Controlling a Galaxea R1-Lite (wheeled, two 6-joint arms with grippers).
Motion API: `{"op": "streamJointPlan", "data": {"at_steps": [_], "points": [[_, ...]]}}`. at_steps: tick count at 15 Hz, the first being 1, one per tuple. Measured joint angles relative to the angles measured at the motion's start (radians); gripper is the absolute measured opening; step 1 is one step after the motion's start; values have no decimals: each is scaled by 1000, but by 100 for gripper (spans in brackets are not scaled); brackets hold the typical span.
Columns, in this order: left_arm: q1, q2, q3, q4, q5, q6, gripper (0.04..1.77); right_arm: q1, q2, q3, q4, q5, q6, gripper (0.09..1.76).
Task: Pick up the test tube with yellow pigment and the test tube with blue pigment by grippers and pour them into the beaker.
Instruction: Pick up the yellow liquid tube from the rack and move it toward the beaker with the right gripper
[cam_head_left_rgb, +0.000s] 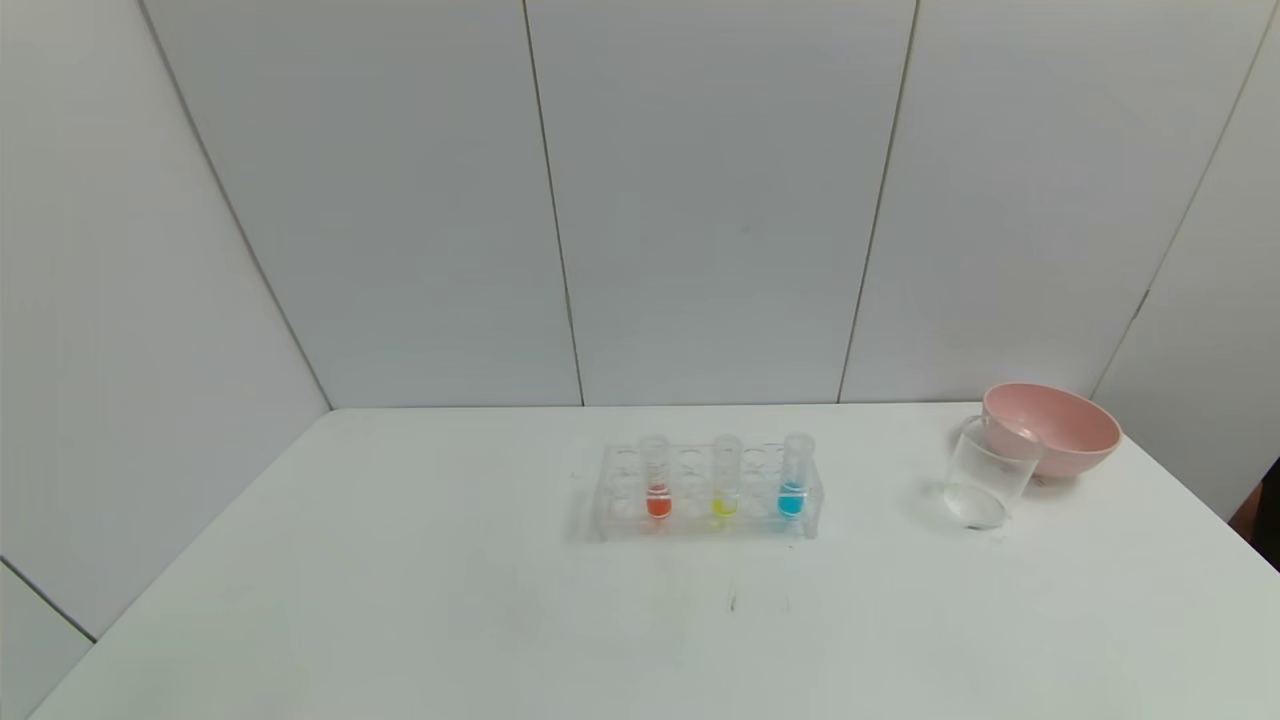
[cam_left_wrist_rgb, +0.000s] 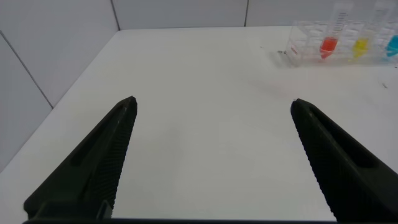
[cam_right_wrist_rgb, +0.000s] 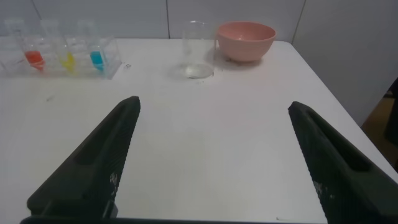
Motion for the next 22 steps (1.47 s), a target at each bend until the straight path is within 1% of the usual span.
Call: {"op": "streamJointPlan", "data": {"at_steps": [3,4,7,12,16,22], "points": [[0,0,0,0,0,0,176,5,97,-82,-30,0,9,171],[0,0,0,0,0,0,176,6,144,-101,-66,0,13,171],[0,0,0,0,0,0,176,5,328,-112,-253,-1,26,171],[0,0,0,0,0,0,176,-1,697,-113,-587,-1,37,171],[0,0,0,0,0,0,176,3,955,-141,-741,-3,34,171],[0,0,0,0,0,0,176,25,1249,-175,-961,-47,34,171]]}}
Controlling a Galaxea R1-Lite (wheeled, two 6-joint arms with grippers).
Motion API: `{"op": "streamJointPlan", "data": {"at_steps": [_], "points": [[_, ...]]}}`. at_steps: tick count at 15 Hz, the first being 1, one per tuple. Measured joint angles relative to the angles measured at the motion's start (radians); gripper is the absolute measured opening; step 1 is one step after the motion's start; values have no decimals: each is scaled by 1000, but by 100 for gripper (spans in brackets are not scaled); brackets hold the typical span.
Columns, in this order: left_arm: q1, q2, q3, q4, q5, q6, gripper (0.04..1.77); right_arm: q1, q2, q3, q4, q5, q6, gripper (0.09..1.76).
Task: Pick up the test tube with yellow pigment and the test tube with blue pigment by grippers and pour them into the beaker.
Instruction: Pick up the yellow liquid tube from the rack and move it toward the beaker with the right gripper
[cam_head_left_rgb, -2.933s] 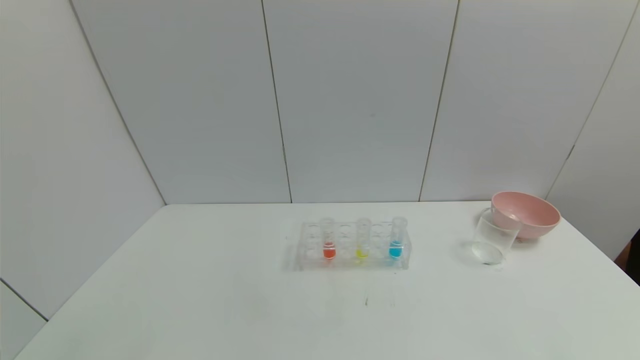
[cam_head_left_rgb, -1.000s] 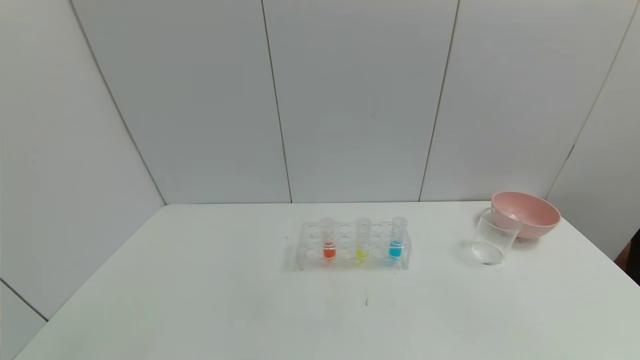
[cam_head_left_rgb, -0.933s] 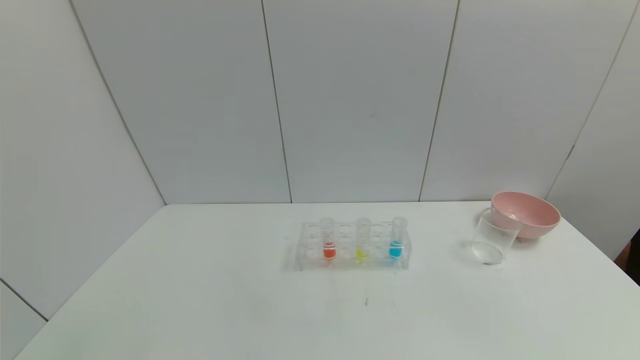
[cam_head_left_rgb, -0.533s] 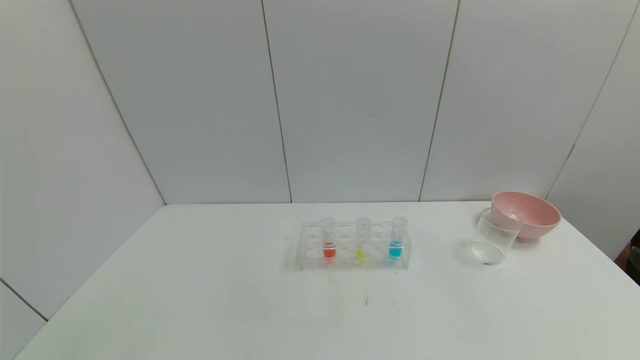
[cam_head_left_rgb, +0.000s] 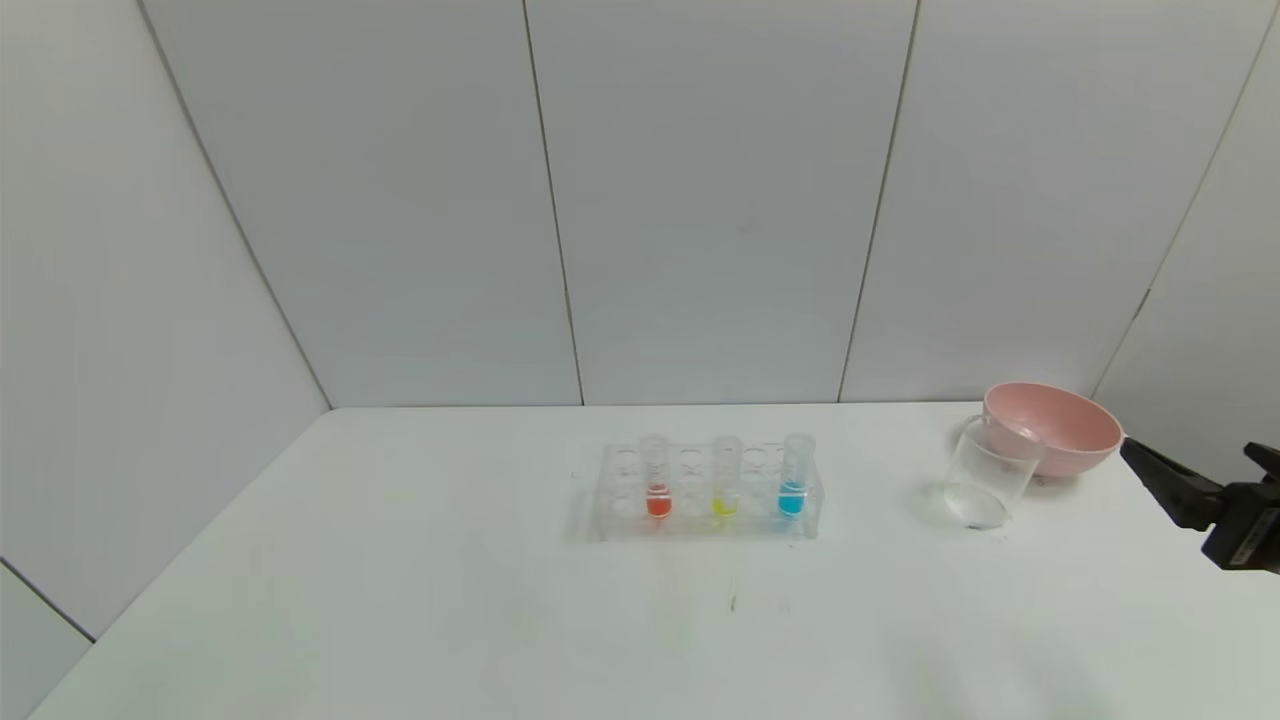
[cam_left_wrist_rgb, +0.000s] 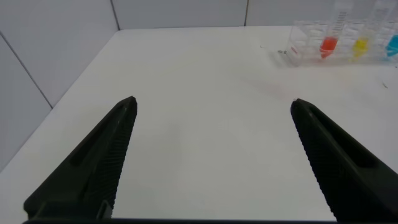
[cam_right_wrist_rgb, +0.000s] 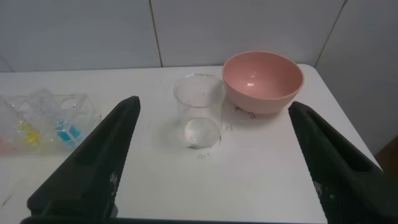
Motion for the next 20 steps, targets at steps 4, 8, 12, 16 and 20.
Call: {"op": "streamJointPlan", "data": {"at_steps": [4,8,12,16,20], "points": [[0,0,0,0,0,0,176,48,187,-3,-222,-55,2,171],[0,0,0,0,0,0,176,183,353,-6,-372,-161,5,171],[0,0,0,0,0,0,176,389,433,-39,-382,-317,24,171],[0,0,0,0,0,0,176,632,493,-90,-382,-492,50,171],[0,0,0,0,0,0,176,827,586,-183,-387,-620,66,171]]}}
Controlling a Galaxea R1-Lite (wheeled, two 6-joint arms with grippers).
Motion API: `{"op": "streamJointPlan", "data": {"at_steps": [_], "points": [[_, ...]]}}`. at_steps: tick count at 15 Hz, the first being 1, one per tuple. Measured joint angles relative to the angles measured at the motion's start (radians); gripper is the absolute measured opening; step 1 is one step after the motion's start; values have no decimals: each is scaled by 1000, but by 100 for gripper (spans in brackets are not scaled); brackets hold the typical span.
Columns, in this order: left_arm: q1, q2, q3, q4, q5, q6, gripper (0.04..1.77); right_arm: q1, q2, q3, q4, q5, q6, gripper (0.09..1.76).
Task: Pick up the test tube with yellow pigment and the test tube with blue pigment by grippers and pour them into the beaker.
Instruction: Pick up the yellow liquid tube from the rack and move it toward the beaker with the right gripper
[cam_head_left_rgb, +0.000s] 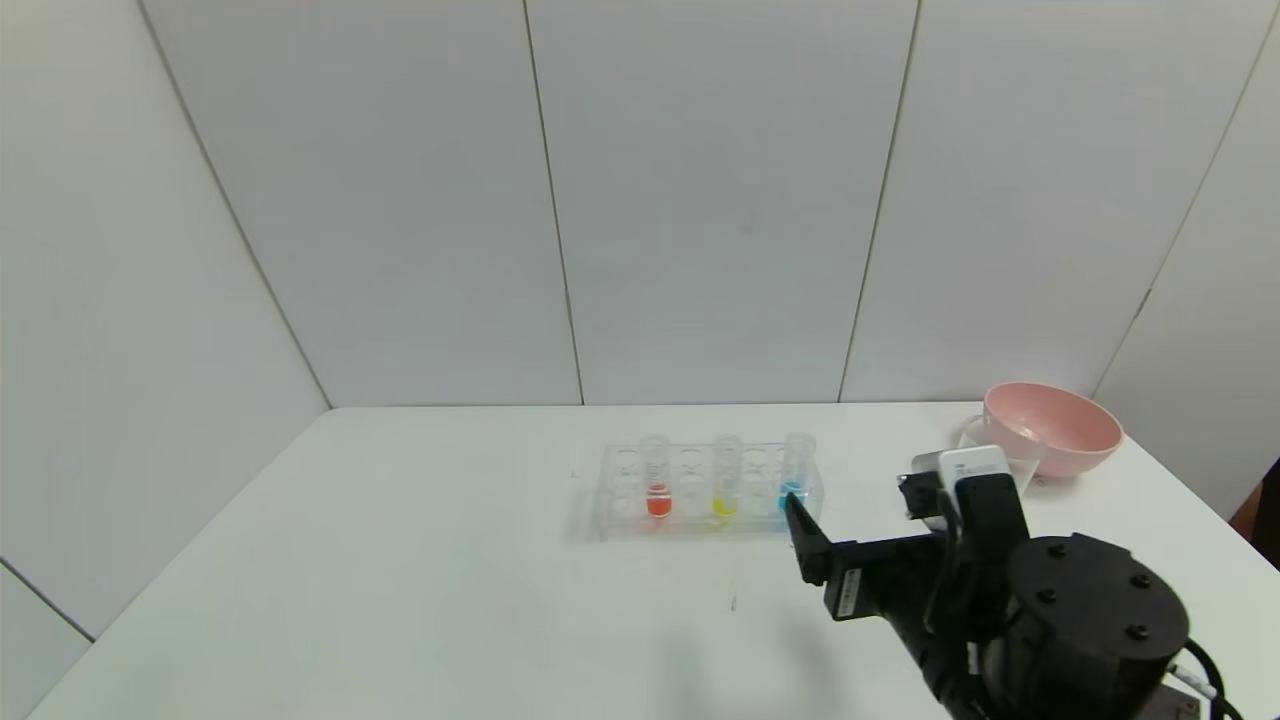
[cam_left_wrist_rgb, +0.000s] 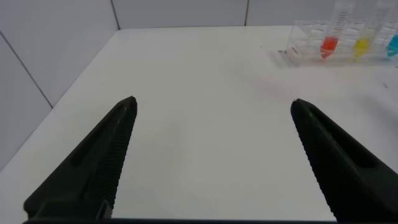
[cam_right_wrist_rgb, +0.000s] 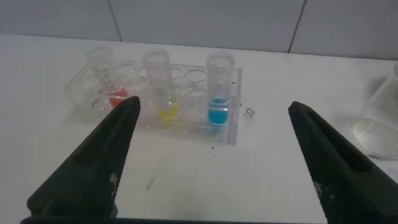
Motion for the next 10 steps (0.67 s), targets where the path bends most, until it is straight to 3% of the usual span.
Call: {"op": "streamJointPlan", "data": {"at_steps": [5,10], "points": [[0,0,0,0,0,0,176,153,151,-142,-2,-133,8,171],[0,0,0,0,0,0,176,193,234,-189,-3,-153,9,171]]}}
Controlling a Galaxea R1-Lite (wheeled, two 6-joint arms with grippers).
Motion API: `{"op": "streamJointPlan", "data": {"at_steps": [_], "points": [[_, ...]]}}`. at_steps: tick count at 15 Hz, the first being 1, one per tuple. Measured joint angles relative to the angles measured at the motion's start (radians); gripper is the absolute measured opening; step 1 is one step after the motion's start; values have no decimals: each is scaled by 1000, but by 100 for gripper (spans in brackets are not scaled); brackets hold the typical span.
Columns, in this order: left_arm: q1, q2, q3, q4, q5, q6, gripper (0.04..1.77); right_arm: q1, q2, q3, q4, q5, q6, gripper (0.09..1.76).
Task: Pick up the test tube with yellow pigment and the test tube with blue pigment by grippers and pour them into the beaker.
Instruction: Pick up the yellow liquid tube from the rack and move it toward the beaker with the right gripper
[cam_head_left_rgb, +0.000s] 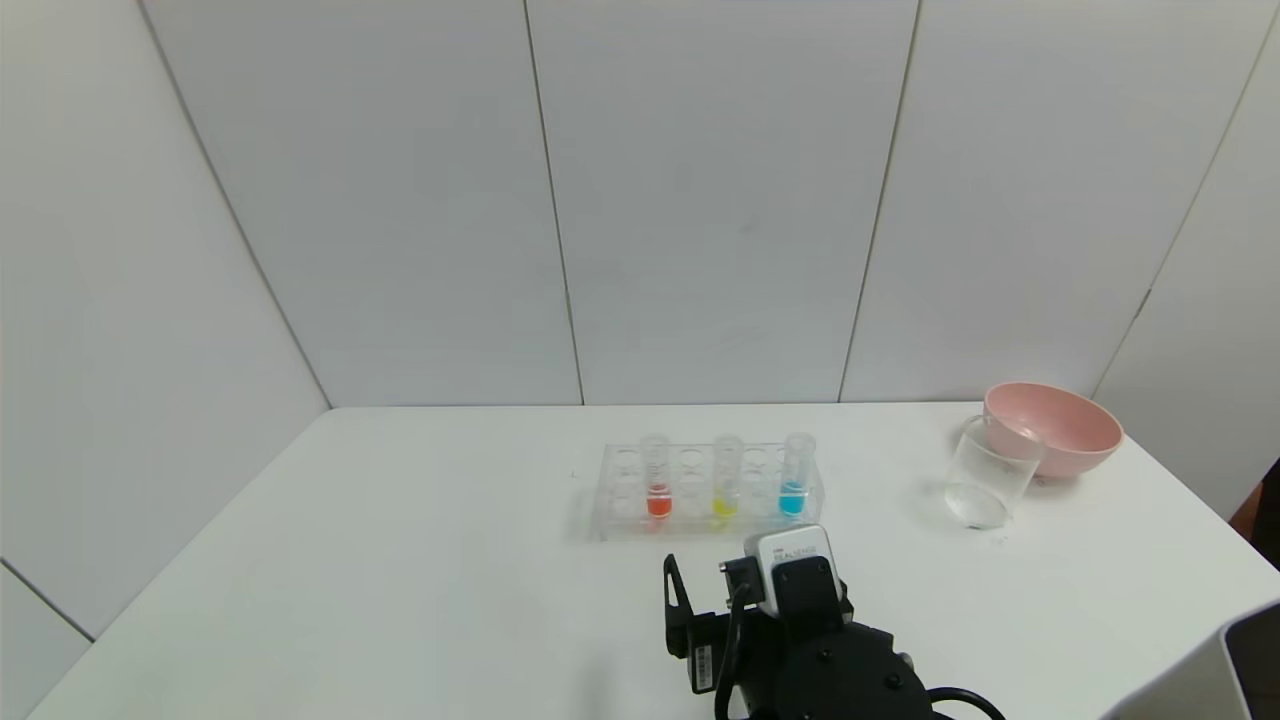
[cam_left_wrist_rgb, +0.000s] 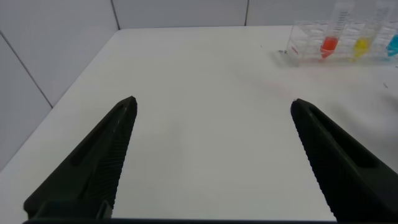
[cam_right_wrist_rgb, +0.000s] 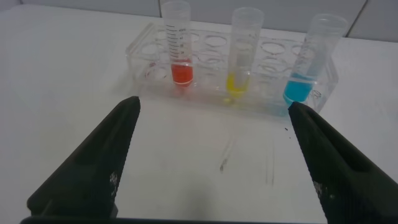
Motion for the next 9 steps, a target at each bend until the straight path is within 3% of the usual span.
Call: {"op": "streamJointPlan", "data": {"at_steps": [9], "points": [[0,0,0,0,0,0,176,-50,42,-64,9,5,-4,171]]}}
